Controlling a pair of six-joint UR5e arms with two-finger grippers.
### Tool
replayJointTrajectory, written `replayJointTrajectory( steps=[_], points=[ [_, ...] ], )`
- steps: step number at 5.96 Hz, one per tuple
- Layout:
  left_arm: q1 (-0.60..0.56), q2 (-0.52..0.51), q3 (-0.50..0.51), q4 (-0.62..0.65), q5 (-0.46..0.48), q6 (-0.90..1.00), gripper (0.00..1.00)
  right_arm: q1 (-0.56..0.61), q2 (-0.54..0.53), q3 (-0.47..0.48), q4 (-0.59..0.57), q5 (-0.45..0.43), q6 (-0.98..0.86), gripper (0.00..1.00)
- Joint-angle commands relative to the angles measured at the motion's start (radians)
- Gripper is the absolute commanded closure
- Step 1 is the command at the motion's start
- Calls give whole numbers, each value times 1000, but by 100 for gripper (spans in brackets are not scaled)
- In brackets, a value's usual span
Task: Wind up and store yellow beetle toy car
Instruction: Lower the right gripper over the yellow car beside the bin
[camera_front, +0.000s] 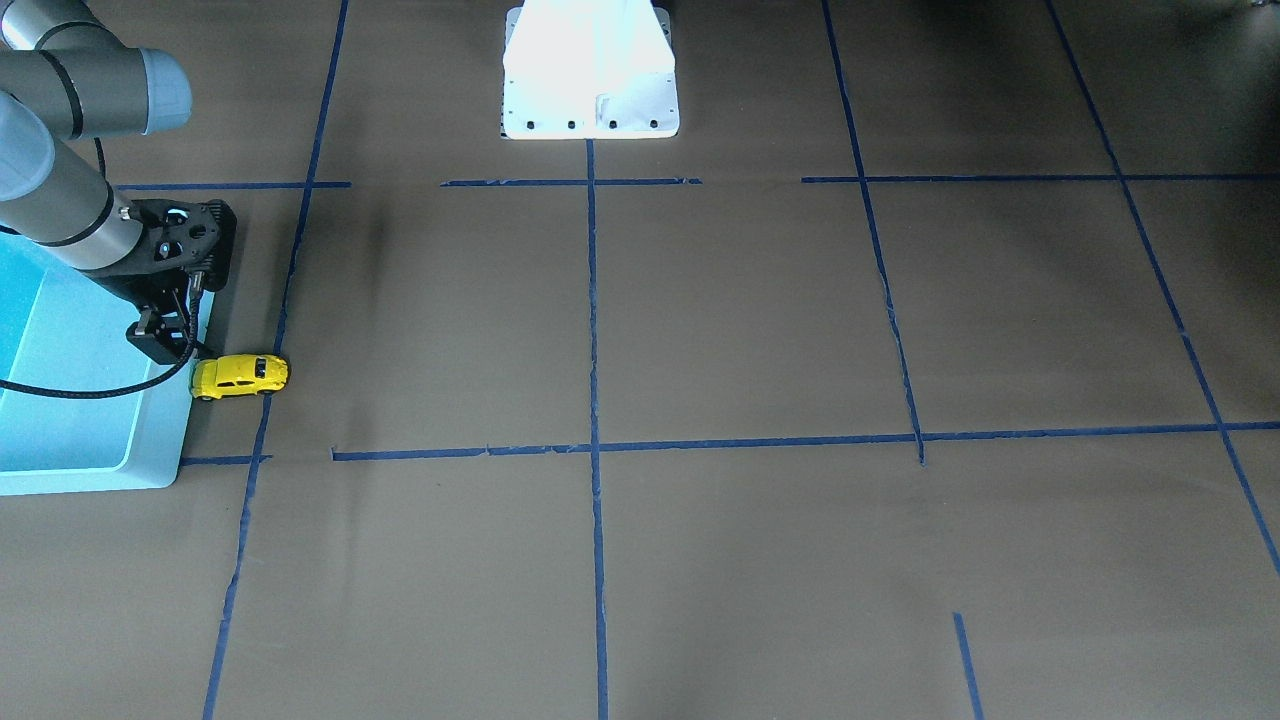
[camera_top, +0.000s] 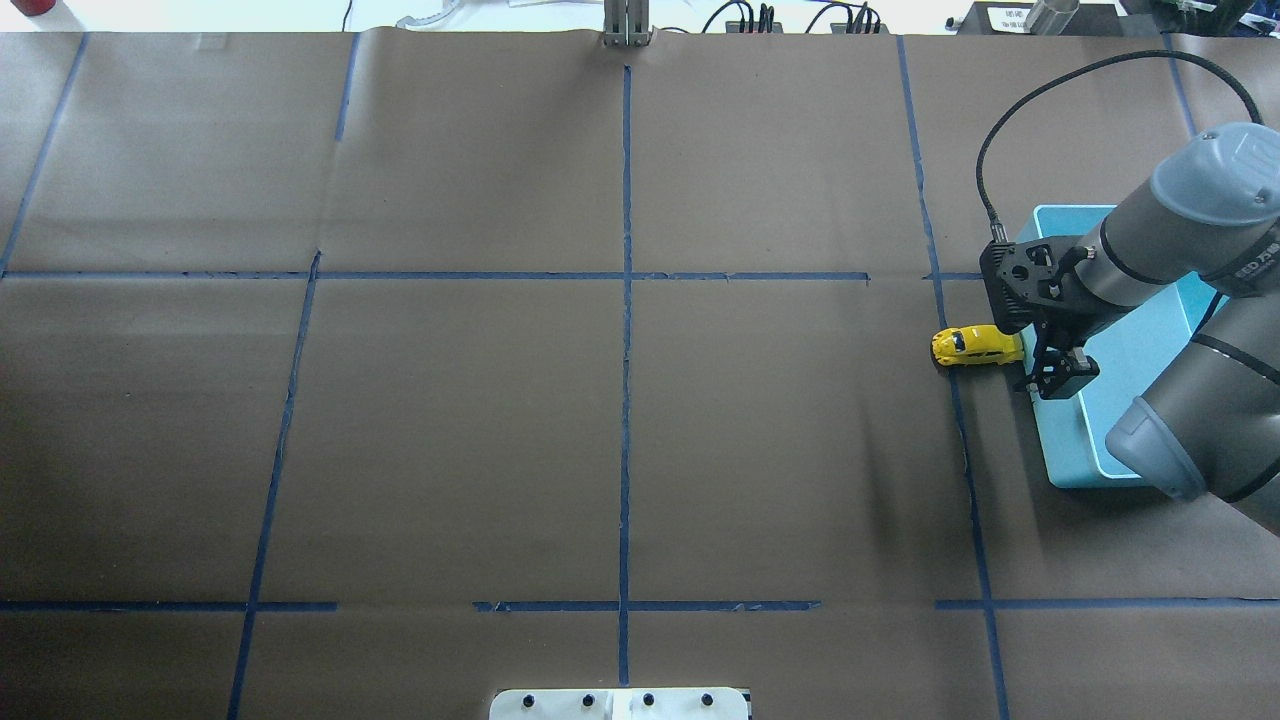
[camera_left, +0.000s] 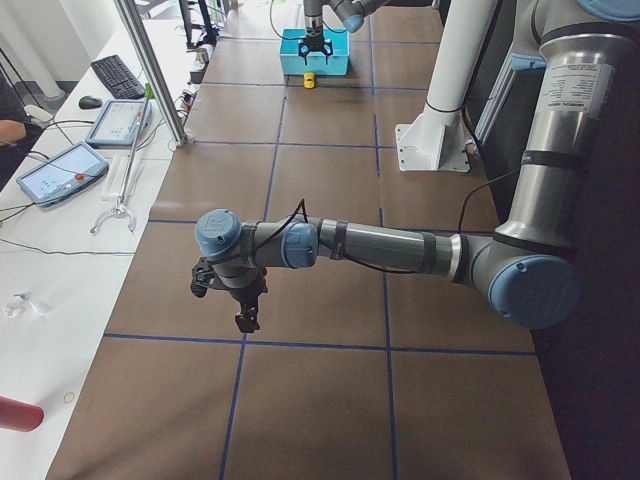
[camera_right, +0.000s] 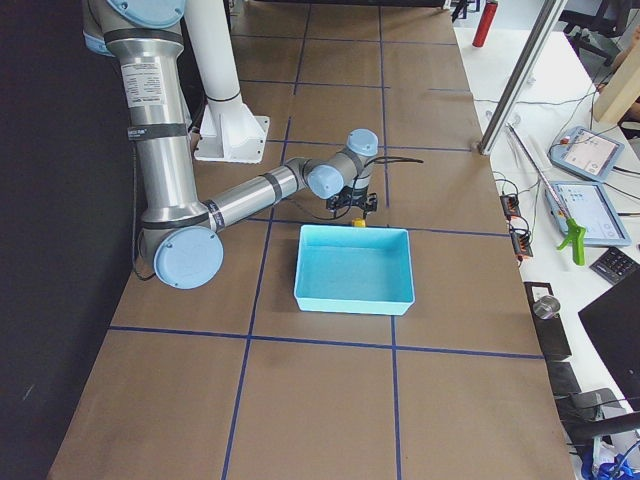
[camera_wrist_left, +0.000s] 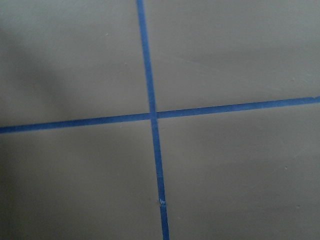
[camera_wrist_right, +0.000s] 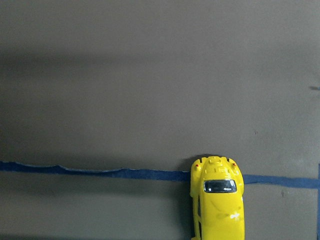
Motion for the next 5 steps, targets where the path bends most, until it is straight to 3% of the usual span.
replayJointTrajectory(
  steps=[1,5],
  points=[
    [-6,12,-4,0,0,-20,0,-10,38,-39,2,-22,-3,0],
    [-23,85,-31,-64,0,0,0,-13,58,-122,76,-56,0,0]
  ],
)
